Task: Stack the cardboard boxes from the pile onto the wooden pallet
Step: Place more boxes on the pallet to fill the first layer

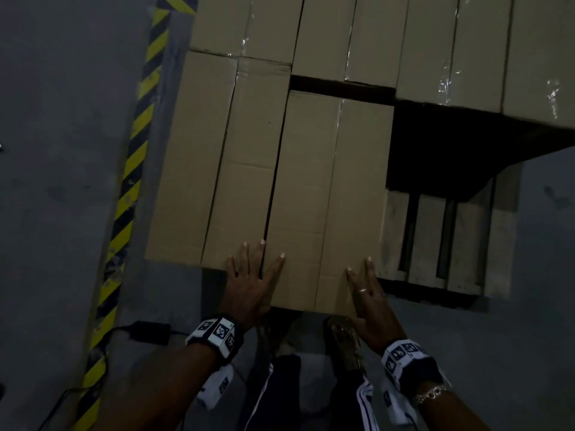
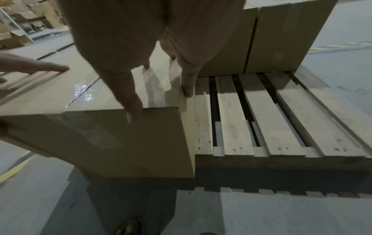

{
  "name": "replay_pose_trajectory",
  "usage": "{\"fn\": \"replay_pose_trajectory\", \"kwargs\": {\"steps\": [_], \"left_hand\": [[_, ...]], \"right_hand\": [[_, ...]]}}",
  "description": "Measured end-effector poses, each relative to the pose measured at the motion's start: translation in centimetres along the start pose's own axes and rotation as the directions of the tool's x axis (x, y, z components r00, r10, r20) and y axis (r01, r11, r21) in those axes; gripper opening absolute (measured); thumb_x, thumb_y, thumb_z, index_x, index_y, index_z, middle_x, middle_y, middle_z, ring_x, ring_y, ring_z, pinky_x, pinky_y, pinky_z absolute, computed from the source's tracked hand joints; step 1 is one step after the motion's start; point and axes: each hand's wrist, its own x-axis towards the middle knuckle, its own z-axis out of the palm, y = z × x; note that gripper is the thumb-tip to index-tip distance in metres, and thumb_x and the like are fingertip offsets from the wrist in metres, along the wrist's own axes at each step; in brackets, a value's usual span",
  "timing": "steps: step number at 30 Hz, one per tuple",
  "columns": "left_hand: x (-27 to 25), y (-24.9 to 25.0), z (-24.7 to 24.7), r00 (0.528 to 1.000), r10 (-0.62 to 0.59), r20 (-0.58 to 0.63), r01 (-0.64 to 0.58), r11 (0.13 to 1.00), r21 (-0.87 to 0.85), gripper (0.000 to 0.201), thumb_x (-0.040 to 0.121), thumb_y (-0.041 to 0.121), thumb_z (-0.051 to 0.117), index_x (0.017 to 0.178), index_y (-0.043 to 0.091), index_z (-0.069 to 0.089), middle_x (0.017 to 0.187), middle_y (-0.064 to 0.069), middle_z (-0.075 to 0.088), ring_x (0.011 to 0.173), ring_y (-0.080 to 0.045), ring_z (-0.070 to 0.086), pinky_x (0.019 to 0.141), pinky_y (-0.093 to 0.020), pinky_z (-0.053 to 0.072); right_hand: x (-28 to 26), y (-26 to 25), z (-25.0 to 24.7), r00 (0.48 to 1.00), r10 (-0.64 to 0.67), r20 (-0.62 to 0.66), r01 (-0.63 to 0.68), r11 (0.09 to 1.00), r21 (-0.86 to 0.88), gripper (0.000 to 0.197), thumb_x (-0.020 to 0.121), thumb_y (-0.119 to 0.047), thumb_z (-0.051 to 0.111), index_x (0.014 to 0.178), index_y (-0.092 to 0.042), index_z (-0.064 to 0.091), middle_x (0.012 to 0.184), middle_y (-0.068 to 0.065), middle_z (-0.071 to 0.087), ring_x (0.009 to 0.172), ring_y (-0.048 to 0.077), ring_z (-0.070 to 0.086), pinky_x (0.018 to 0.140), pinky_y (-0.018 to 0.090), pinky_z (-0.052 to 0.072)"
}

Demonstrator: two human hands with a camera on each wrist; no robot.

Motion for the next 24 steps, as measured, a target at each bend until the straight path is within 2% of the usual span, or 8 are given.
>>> {"fn": "replay_pose_trajectory", "kwargs": {"steps": [3,8,13,16,19,22,24], "left_hand": [[0.5,0.0,-0.6,1.0,-0.015,-0.002,0.015,1.0,-0.006,0.132,0.048,0.047,0.093,0.159,0.028,0.023,0.162,-0.026,0.022,0.137,-0.057,0.034,0.095,-0.064,0.039],[1.1,0.0,-1.6,1.0,-0.029,-0.005,0.029,1.0,0.004,0.129,0.047,0.041,0.095,0.156,0.024,0.03,0.158,-0.026,0.032,0.126,-0.056,0.045,0.086,-0.059,0.046],[1.7,-0.2,-1.8,1.0,-0.02,-0.005,0.02,1.0,0.009,0.129,0.043,0.044,0.096,0.155,0.023,0.036,0.156,-0.027,0.035,0.119,-0.055,0.049,0.087,-0.059,0.048],[1.6,-0.3,-1.7,1.0,-0.014,0.002,0.014,1.0,0.014,0.132,0.043,0.054,0.095,0.156,0.023,0.034,0.156,-0.028,0.034,0.119,-0.054,0.05,0.086,-0.058,0.049],[1.6,-0.6,-1.4,1.0,-0.005,0.006,0.004,1.0,0.009,0.137,0.041,0.061,0.094,0.157,0.023,0.031,0.157,-0.027,0.033,0.12,-0.054,0.05,0.085,-0.058,0.049],[1.5,-0.6,-1.5,1.0,0.004,0.002,-0.004,1.0,0.023,0.134,0.044,0.062,0.093,0.157,0.023,0.032,0.156,-0.027,0.034,0.119,-0.053,0.051,0.084,-0.057,0.05],[1.6,-0.4,-1.6,1.0,0.001,-0.025,0.0,1.0,0.027,0.125,0.048,0.056,0.094,0.155,0.022,0.038,0.154,-0.027,0.038,0.117,-0.054,0.054,0.083,-0.057,0.052]], "right_hand": [[0.4,-0.2,-0.2,0.999,-0.008,-0.044,0.007,1.0,-0.007,0.102,0.078,0.004,0.076,0.16,-0.023,0.021,0.167,-0.001,-0.022,0.156,0.03,0.002,0.112,0.054,0.041],[0.9,-0.6,-0.1,0.996,0.022,-0.091,-0.024,0.999,-0.024,0.096,0.082,0.009,0.071,0.159,-0.023,0.024,0.168,0.001,-0.019,0.156,0.029,0.004,0.112,0.051,0.041],[0.8,-1.2,0.1,0.986,0.126,-0.113,-0.131,0.991,-0.035,0.095,0.087,0.002,0.069,0.159,-0.035,0.02,0.166,-0.004,-0.023,0.146,0.032,0.036,0.098,0.042,0.053],[0.6,-1.5,0.0,0.98,0.163,-0.113,-0.17,0.984,-0.054,0.097,0.088,-0.002,0.071,0.158,-0.04,0.016,0.166,-0.004,-0.024,0.137,0.032,0.047,0.09,0.039,0.056],[0.5,-1.5,0.1,0.981,0.153,-0.116,-0.162,0.985,-0.066,0.101,0.086,-0.001,0.073,0.158,-0.043,0.015,0.167,-0.005,-0.022,0.132,0.033,0.053,0.08,0.04,0.059],[0.5,-1.5,0.1,0.977,0.17,-0.125,-0.18,0.981,-0.068,0.102,0.087,-0.001,0.072,0.156,-0.046,0.013,0.167,-0.006,-0.021,0.132,0.036,0.051,0.081,0.044,0.06],[0.8,-1.5,0.2,0.975,0.176,-0.137,-0.187,0.98,-0.075,0.1,0.088,0.001,0.07,0.157,-0.045,0.014,0.167,-0.006,-0.021,0.13,0.037,0.052,0.079,0.046,0.06]]}}
